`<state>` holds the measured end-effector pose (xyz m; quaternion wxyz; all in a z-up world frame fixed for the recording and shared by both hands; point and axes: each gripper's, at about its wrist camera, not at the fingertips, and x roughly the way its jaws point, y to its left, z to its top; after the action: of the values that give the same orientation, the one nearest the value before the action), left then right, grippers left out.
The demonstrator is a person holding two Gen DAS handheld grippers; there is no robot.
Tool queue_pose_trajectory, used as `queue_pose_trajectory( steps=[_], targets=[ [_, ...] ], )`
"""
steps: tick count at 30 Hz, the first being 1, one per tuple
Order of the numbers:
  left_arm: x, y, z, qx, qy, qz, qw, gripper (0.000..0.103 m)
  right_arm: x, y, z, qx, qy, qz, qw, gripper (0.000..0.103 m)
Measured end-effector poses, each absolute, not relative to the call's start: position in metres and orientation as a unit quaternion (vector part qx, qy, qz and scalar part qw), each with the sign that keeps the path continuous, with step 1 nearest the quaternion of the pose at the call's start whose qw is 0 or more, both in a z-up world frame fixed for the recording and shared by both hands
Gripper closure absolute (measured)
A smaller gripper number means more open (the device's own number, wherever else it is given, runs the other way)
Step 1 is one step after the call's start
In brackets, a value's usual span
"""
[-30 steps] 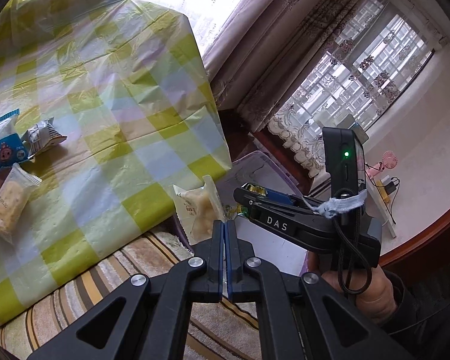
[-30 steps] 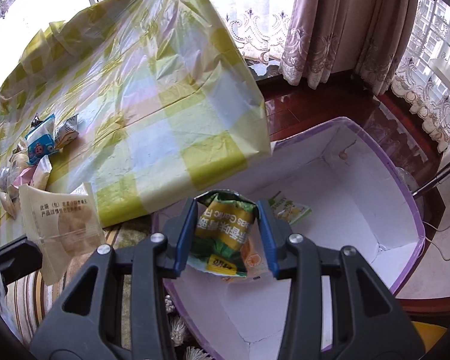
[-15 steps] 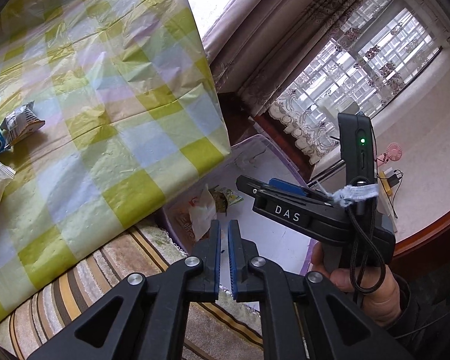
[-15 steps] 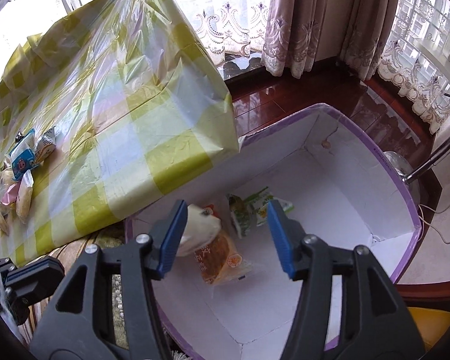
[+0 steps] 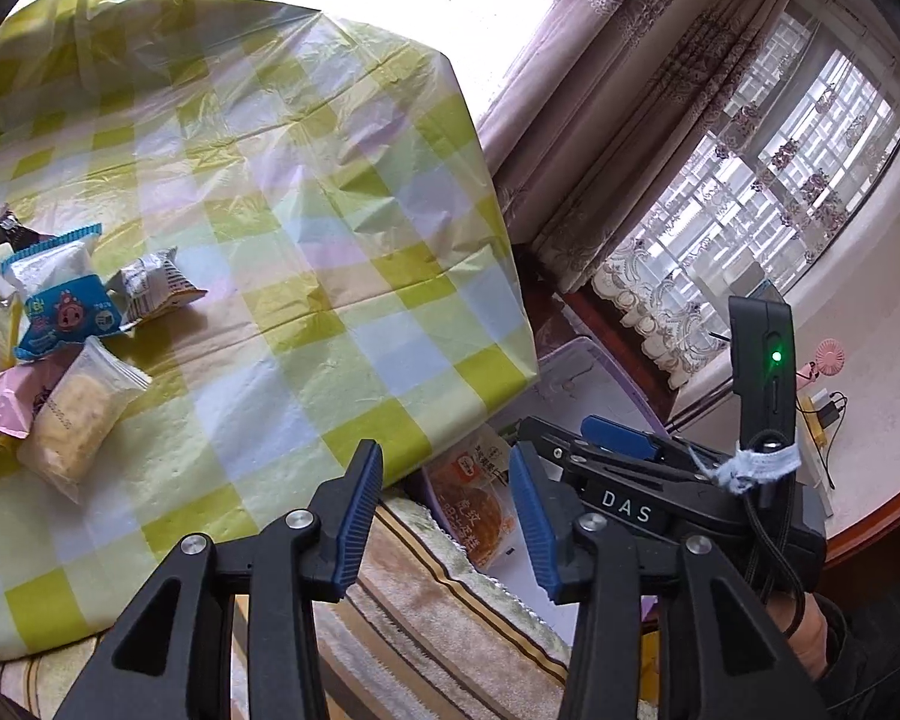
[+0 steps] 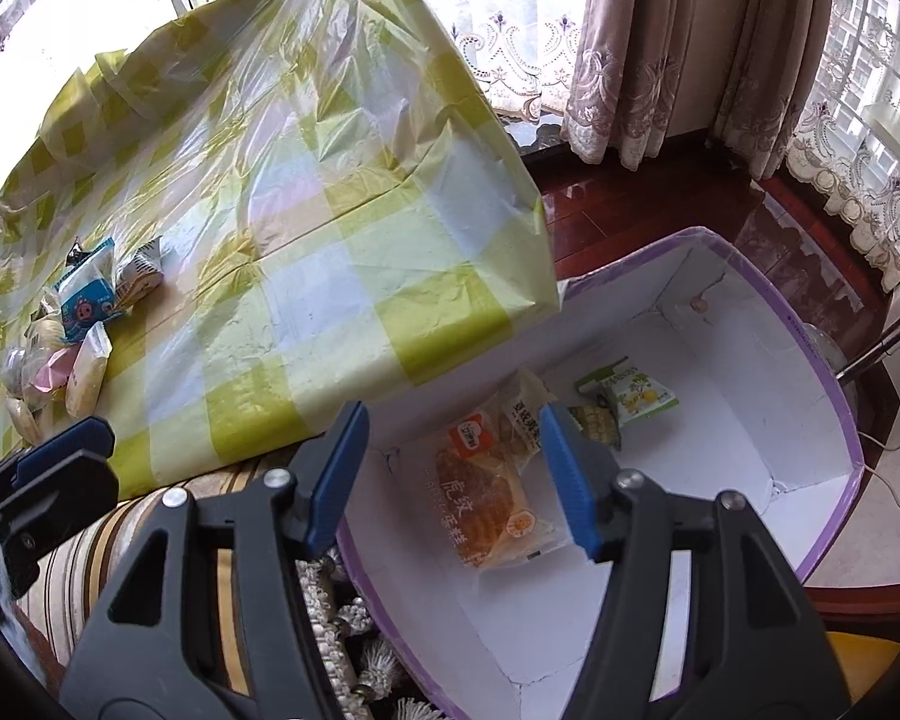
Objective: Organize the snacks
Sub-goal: 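Move the right gripper back over the snack pile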
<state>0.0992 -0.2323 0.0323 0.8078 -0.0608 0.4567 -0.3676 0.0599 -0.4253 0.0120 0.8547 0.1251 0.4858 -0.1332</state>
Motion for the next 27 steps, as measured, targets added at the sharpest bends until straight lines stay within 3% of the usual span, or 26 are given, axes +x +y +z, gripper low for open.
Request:
queue_pose_trajectory(
  steps=[11,17,27],
  targets=[
    [0.122,-0.162,0.041,-0.095,0.412,-0.287,0.86,0.058,0.081,-0.362,0.022,0.142,0.465,-0.084,0.87,0.04],
    [0.135,-0.096,0.032,-0.159,0.4,-0.213,0.877,0.058,0.096,-0.335,0.029,0.153,0.43,-0.105,0.883,0.031],
    [0.134,-0.001,0.01,-0.257,0.398,-0.113,0.873,0.052,0.114,-0.278,0.025,0.119,0.417,-0.09,0.896,0.027]
  ],
)
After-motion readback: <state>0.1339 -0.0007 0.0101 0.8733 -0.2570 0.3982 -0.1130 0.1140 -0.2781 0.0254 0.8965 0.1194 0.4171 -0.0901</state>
